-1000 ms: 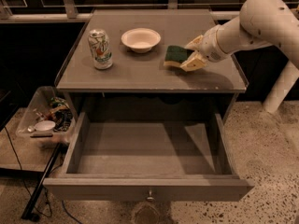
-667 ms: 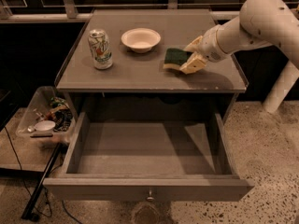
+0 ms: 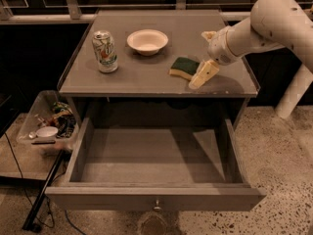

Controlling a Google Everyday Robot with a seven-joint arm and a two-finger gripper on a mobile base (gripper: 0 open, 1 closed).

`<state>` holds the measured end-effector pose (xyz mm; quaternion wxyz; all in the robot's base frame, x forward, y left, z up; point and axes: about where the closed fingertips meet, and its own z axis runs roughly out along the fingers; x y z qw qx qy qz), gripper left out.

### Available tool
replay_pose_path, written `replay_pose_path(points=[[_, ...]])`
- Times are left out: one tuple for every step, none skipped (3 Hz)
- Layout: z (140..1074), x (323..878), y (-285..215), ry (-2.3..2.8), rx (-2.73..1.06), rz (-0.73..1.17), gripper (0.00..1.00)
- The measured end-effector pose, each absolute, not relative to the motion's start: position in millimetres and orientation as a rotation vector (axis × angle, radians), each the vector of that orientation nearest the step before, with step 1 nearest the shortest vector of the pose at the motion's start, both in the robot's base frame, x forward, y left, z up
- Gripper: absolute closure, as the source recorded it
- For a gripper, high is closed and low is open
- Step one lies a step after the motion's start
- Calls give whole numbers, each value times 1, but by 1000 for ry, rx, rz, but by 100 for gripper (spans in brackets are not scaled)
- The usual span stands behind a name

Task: Pick sponge from top drawer and place on counter

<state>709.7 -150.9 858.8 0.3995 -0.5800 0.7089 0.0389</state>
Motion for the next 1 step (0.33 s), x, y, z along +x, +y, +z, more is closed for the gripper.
replay_pose_path(points=[[859, 710, -151, 1794, -1468, 99, 0]])
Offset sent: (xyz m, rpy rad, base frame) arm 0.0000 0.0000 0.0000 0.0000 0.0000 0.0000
